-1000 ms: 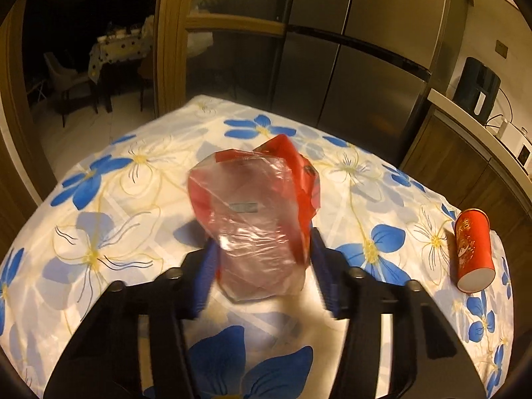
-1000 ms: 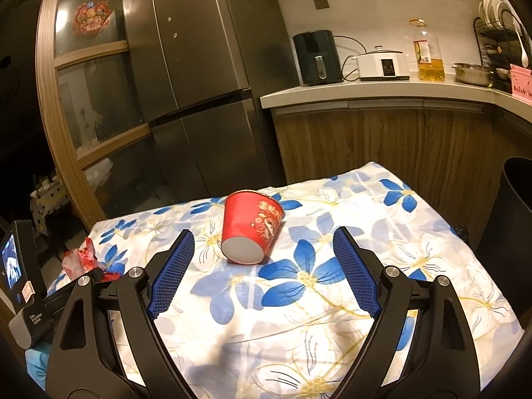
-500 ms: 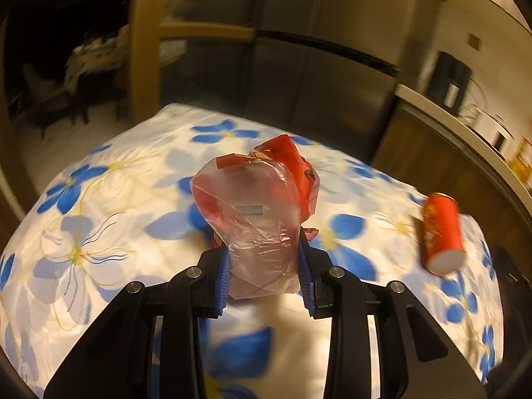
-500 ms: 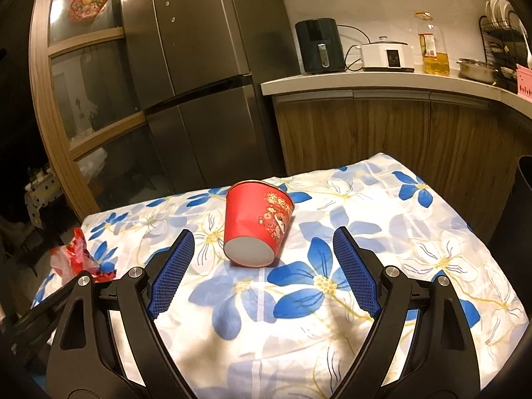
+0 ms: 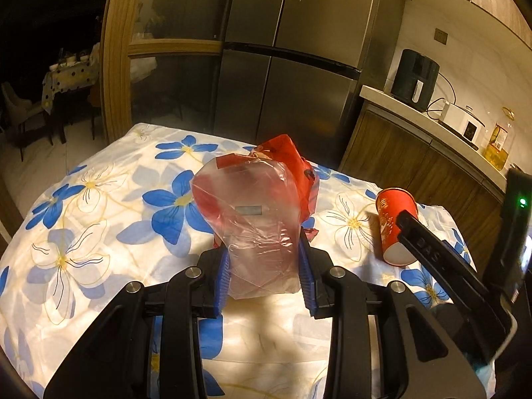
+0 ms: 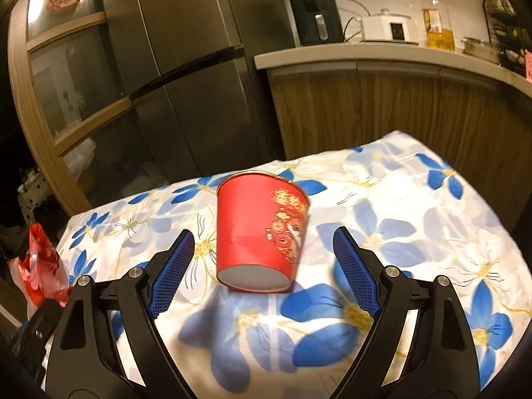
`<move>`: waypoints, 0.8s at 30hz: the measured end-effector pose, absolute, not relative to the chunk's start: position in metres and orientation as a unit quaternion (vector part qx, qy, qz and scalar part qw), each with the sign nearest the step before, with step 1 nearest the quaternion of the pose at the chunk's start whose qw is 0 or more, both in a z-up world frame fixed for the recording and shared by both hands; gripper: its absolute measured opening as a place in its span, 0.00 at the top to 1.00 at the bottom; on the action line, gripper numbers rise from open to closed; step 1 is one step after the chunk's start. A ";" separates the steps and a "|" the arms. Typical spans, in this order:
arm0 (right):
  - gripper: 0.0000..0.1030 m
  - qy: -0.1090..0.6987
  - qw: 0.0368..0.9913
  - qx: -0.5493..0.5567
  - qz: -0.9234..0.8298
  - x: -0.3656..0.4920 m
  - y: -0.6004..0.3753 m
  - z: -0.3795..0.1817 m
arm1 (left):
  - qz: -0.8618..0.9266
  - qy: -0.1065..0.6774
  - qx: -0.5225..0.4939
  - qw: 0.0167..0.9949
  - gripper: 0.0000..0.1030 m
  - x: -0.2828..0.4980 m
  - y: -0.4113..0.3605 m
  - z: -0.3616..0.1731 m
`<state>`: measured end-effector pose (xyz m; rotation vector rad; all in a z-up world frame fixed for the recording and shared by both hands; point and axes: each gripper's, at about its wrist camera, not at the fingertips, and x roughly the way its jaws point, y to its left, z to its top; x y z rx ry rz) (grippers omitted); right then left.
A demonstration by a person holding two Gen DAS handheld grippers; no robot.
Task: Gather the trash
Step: 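Grasp the clear plastic bag with the left tool while the right tool grasps the red cup, then carry the plastic bag and red cup over the black bin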
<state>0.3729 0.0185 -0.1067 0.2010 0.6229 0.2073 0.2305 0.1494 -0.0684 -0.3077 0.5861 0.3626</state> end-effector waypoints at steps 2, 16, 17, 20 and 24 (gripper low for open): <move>0.18 0.312 0.939 0.102 0.105 0.379 0.020 -0.109 | 0.176 0.288 -0.153 0.929 0.66 0.231 0.152 -0.070; 0.42 0.333 0.928 0.113 0.121 0.384 0.018 -0.115 | 0.167 0.299 -0.150 0.927 0.65 0.235 0.152 -0.077; 0.42 0.328 0.930 0.111 0.122 0.381 0.016 -0.112 | 0.167 0.299 -0.150 0.927 0.65 0.235 0.152 -0.076; 0.42 0.318 0.933 0.110 0.128 0.370 0.010 -0.105 | 0.167 0.298 -0.145 0.929 0.65 0.234 0.148 -0.074; 0.42 0.300 0.937 0.117 0.138 0.346 -0.010 -0.092 | 0.162 0.292 -0.134 0.933 0.65 0.232 0.138 -0.067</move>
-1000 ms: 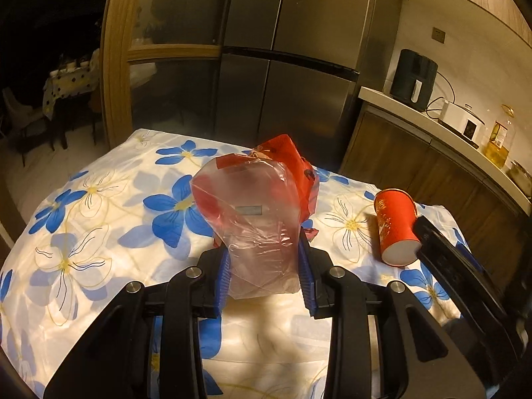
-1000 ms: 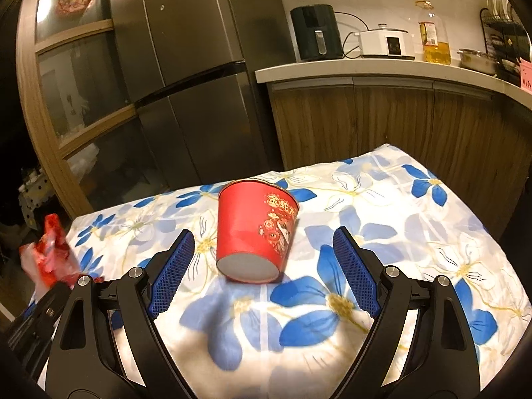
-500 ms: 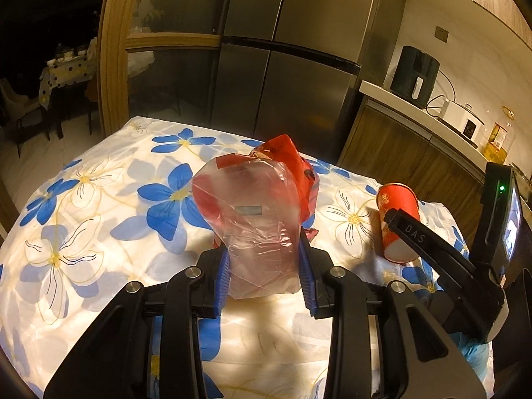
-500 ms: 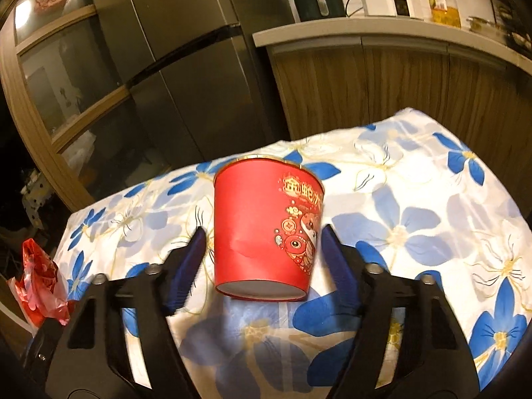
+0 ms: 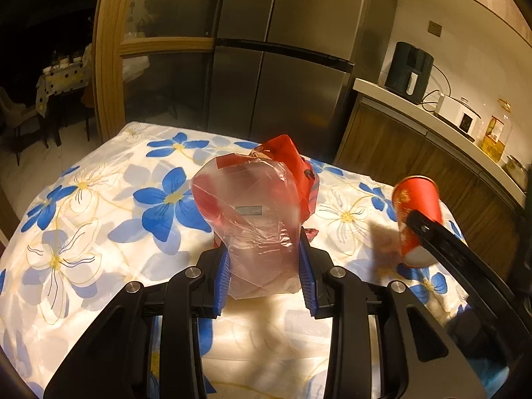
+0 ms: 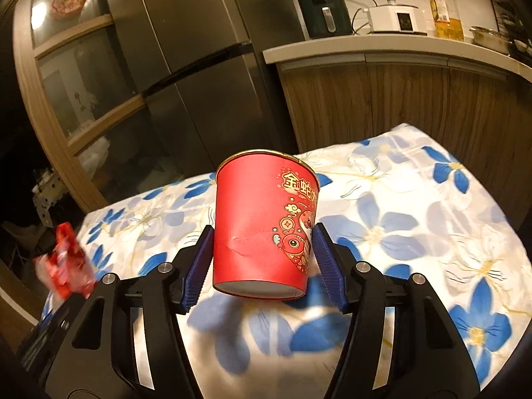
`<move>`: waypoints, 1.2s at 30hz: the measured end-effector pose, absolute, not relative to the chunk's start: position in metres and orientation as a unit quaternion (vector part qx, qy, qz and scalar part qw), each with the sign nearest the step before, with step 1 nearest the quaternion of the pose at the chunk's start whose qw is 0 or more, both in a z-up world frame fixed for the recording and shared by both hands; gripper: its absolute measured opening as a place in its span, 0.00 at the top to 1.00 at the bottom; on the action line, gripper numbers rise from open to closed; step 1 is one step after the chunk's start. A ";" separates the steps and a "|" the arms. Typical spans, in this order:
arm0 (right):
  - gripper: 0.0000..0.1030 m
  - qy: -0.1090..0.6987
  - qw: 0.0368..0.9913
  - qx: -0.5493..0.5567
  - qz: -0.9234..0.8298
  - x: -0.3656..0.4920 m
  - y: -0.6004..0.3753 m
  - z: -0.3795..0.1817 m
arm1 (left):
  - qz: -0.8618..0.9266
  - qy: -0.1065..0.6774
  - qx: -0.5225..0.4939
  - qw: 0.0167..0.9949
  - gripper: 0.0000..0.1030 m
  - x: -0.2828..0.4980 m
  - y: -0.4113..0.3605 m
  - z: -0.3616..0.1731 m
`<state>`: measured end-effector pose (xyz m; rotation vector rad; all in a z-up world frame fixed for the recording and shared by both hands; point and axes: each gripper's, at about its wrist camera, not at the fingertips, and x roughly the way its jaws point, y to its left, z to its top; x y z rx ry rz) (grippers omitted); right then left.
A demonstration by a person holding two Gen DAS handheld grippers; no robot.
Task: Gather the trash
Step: 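Carry the plastic bag and red cup over the black bin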
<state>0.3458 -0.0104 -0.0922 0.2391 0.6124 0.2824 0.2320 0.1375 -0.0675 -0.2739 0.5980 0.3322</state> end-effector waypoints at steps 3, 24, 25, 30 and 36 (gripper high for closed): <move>0.42 0.286 0.939 0.127 0.141 0.328 -0.030 -0.083 | 0.155 0.287 -0.125 0.937 0.65 0.231 0.126 -0.061; 0.42 0.200 0.963 0.172 0.051 0.235 -0.209 -0.037 | 0.007 0.265 -0.072 0.962 0.65 0.235 -0.051 -0.023; 0.42 0.195 0.964 0.175 0.042 0.231 -0.220 -0.035 | -0.006 0.263 -0.067 0.962 0.65 0.235 -0.065 -0.021; 0.42 0.173 0.967 0.188 -0.010 0.213 -0.279 -0.031 | -0.067 0.254 -0.044 0.964 0.65 0.234 -0.129 -0.014; 0.42 0.162 0.963 0.205 -0.061 0.198 -0.339 -0.034 | -0.141 0.253 -0.021 0.957 0.65 0.237 -0.201 -0.013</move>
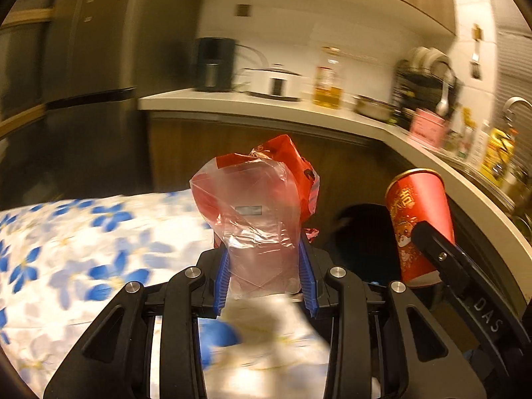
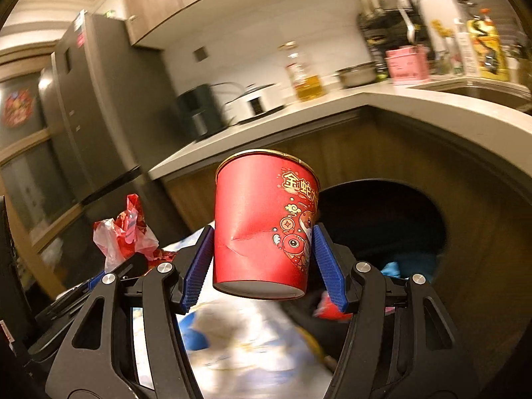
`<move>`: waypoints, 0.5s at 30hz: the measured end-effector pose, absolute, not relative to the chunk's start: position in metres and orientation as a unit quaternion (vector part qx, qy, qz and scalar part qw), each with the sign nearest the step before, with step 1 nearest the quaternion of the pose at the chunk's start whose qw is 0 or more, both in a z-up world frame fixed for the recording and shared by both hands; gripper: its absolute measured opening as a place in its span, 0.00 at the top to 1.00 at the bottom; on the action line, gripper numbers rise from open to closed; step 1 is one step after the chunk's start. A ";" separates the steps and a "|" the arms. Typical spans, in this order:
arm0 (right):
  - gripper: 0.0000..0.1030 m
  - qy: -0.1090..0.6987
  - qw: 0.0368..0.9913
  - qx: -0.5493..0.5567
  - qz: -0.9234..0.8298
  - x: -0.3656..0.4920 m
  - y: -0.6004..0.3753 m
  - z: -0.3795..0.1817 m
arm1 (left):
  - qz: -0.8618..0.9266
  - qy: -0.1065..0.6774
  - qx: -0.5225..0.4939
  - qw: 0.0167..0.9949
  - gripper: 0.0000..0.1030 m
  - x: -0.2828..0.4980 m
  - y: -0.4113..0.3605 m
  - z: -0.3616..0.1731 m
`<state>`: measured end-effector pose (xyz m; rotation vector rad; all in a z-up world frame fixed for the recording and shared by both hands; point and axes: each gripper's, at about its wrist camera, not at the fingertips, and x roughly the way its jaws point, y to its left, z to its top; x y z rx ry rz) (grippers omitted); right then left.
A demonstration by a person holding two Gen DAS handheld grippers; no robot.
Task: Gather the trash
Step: 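Carry the plastic bag and red cup over the black bin, then open both tools to drop the bag and cup into the bin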
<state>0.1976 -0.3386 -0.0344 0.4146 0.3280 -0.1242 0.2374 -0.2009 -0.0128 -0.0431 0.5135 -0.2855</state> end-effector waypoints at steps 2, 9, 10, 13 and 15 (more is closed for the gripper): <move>0.42 0.162 0.961 0.209 -0.075 0.194 -0.356 -0.037 | -0.164 0.253 -0.014 0.953 0.65 0.239 -0.221 -0.015; 0.41 0.166 0.956 0.221 -0.100 0.187 -0.393 -0.047 | -0.217 0.264 -0.002 0.940 0.65 0.247 -0.271 -0.023; 0.41 0.167 0.955 0.222 -0.102 0.188 -0.396 -0.048 | -0.220 0.266 -0.001 0.939 0.64 0.249 -0.275 -0.023; 0.40 0.167 0.954 0.222 -0.109 0.187 -0.403 -0.052 | -0.232 0.269 0.004 0.935 0.64 0.252 -0.287 -0.028; 0.40 0.168 0.954 0.221 -0.114 0.189 -0.409 -0.053 | -0.233 0.270 0.009 0.934 0.62 0.252 -0.290 -0.031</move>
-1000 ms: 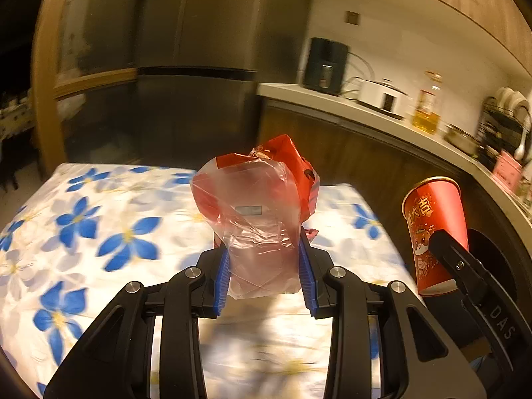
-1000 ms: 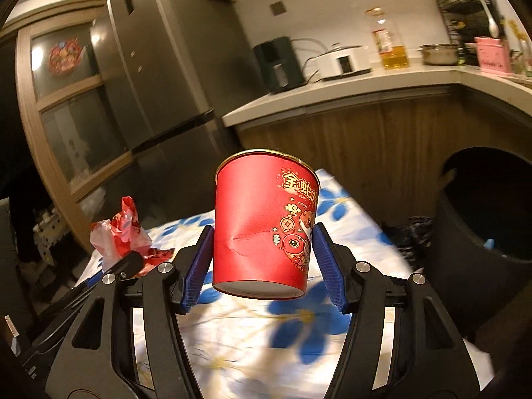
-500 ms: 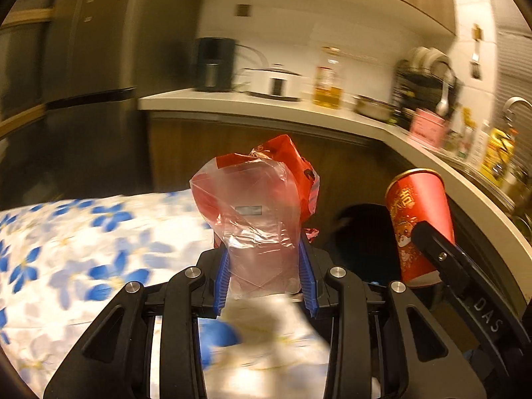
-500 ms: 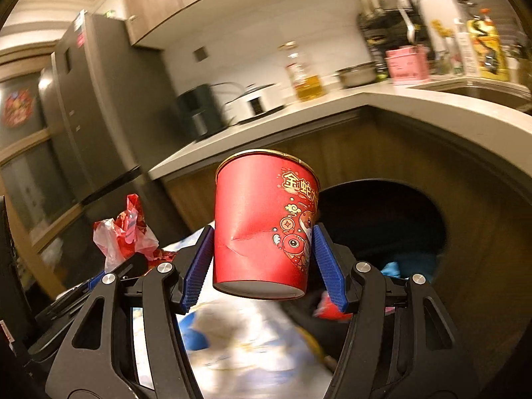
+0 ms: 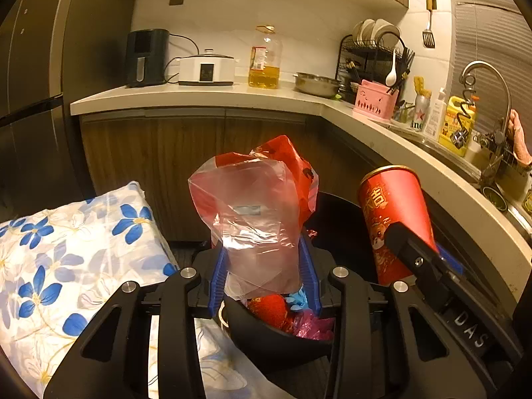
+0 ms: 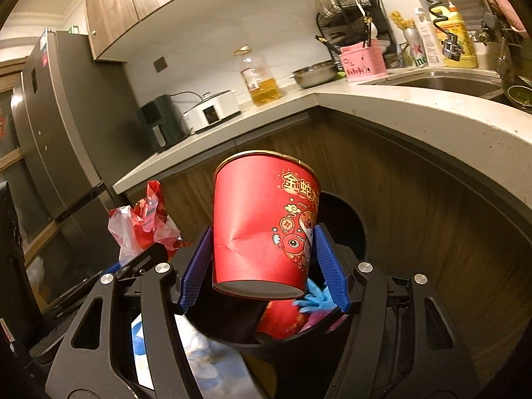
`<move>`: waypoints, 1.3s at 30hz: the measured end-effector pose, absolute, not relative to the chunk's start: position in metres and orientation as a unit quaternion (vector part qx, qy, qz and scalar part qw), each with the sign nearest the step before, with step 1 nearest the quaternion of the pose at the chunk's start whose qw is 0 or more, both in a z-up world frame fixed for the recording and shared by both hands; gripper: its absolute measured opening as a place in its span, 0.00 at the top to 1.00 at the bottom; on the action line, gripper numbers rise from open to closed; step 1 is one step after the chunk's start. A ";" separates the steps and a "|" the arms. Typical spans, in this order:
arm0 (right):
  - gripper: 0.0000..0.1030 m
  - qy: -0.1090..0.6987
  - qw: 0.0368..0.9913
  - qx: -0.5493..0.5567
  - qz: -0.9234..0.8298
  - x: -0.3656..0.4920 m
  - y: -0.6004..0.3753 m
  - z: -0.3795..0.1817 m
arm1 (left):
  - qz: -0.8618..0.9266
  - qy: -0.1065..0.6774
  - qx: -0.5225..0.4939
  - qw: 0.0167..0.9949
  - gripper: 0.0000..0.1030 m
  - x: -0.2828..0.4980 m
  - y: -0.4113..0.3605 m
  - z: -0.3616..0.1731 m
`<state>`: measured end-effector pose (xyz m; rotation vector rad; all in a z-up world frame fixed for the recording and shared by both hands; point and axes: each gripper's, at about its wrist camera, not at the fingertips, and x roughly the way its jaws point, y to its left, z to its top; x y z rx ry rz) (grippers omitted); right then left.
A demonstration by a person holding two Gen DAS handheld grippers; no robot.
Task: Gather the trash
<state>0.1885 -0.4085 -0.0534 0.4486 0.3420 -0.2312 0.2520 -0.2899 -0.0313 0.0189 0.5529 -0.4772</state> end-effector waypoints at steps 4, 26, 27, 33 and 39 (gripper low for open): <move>0.40 0.171 0.952 0.226 -0.118 0.192 -0.416 -0.057 | -0.238 0.277 0.016 0.931 0.51 0.258 -0.293 -0.036; 0.08 0.182 0.968 0.126 -0.121 0.172 -0.351 -0.038 | -0.096 0.251 0.013 0.963 0.07 0.213 -0.199 -0.028; 0.07 0.182 0.969 0.118 -0.115 0.167 -0.342 -0.036 | -0.085 0.251 0.010 0.964 0.07 0.207 -0.191 -0.026; 0.05 0.192 0.972 0.091 -0.103 0.142 -0.298 -0.027 | -0.035 0.254 0.007 0.967 0.07 0.177 -0.146 -0.020; 0.05 0.193 0.973 0.084 -0.093 0.113 -0.262 -0.018 | -0.016 0.241 0.009 0.970 0.07 0.139 -0.110 -0.012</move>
